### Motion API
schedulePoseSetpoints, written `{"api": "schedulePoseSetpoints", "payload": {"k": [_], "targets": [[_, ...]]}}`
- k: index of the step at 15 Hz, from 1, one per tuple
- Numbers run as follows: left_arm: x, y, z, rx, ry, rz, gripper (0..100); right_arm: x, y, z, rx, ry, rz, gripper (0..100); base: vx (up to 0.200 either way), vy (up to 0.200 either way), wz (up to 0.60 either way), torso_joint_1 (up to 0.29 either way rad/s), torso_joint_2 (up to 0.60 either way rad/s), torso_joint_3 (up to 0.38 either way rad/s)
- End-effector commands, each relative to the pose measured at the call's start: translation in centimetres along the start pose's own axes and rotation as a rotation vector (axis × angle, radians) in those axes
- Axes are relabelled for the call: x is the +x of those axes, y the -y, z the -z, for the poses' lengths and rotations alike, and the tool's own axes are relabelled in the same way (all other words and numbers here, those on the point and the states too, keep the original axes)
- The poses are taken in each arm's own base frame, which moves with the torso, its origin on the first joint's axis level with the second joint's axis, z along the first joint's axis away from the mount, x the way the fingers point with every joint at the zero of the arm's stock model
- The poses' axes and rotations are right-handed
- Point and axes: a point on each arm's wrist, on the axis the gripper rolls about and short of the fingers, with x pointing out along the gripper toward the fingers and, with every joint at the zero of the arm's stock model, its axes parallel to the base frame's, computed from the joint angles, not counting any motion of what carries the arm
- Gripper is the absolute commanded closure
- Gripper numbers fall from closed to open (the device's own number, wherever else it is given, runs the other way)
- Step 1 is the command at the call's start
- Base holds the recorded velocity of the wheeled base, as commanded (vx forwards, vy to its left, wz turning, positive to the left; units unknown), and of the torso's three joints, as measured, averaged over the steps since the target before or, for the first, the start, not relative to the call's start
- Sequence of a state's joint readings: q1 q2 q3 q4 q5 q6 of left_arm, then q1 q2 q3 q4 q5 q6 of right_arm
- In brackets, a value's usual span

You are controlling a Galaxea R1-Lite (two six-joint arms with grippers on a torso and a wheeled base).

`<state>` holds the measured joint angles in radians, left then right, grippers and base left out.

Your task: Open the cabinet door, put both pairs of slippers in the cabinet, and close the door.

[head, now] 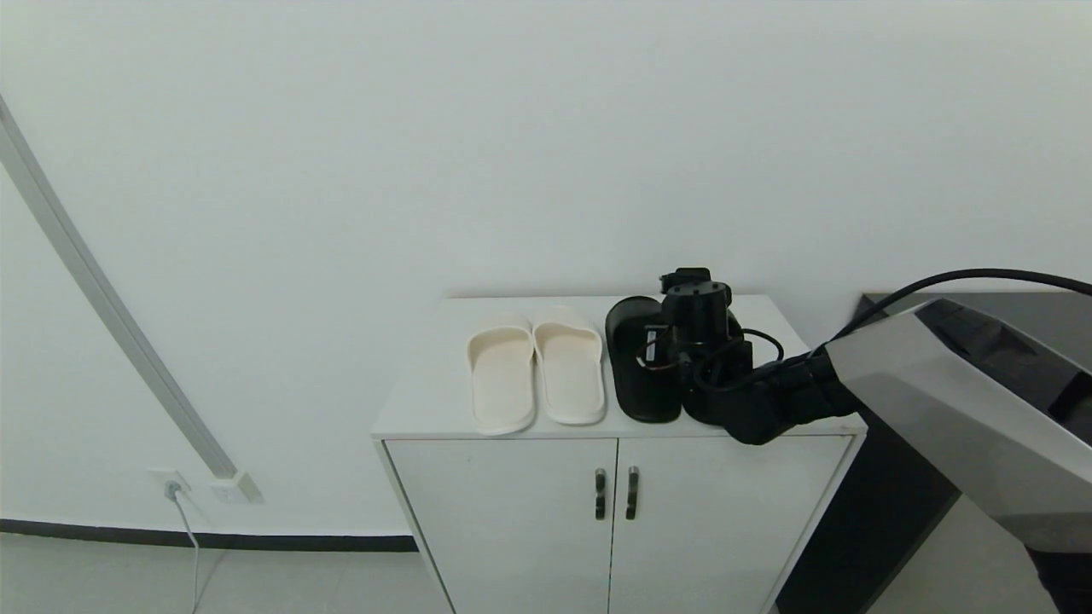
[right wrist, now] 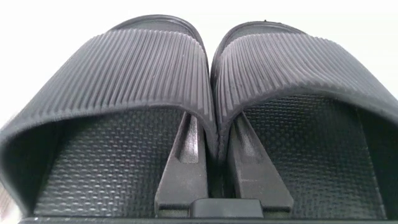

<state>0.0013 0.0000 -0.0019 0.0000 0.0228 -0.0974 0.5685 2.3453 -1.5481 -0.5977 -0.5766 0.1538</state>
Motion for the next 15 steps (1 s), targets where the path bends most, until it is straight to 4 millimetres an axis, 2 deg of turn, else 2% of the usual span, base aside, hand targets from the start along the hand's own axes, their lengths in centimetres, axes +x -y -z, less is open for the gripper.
{"api": "schedulePoseSetpoints", "payload": {"k": [1,3,6,9,10,11,13,15], "targets": [[0.0,0.0,0.0,-0.001,0.001,0.000,100,-0.8,0.2,-1.5,0.005,0.025,-0.006,100,0.000,0.000,0.00,0.000,0.00,0.000],[0.0,0.0,0.0,-0.001,0.000,-0.001,100,-2.1,0.7,-2.5,-0.015,0.030,-0.015,100,0.000,0.000,0.00,0.000,0.00,0.000],[0.0,0.0,0.0,0.001,0.001,0.000,100,-5.2,1.8,-3.5,-0.085,0.028,-0.105,100,0.000,0.000,0.00,0.000,0.00,0.000],[0.0,0.0,0.0,0.001,0.001,0.000,100,-11.3,3.7,-4.9,-0.153,0.028,-0.391,100,0.000,0.000,0.00,0.000,0.00,0.000],[0.0,0.0,0.0,0.001,0.001,0.000,100,-12.3,3.9,-4.9,-0.157,0.019,-0.440,100,0.000,0.000,0.00,0.000,0.00,0.000],[0.0,0.0,0.0,0.001,0.001,0.000,100,-14.8,4.7,-4.9,-0.166,0.001,-0.544,100,0.000,0.000,0.00,0.000,0.00,0.000],[0.0,0.0,0.0,0.001,0.001,0.000,100,-17.5,6.0,-4.6,-0.173,-0.025,-0.688,100,0.000,0.000,0.00,0.000,0.00,0.000],[0.0,0.0,0.0,0.001,0.001,0.000,100,-19.0,7.0,-4.6,-0.182,-0.054,-0.743,100,0.000,0.000,0.00,0.000,0.00,0.000]]}}
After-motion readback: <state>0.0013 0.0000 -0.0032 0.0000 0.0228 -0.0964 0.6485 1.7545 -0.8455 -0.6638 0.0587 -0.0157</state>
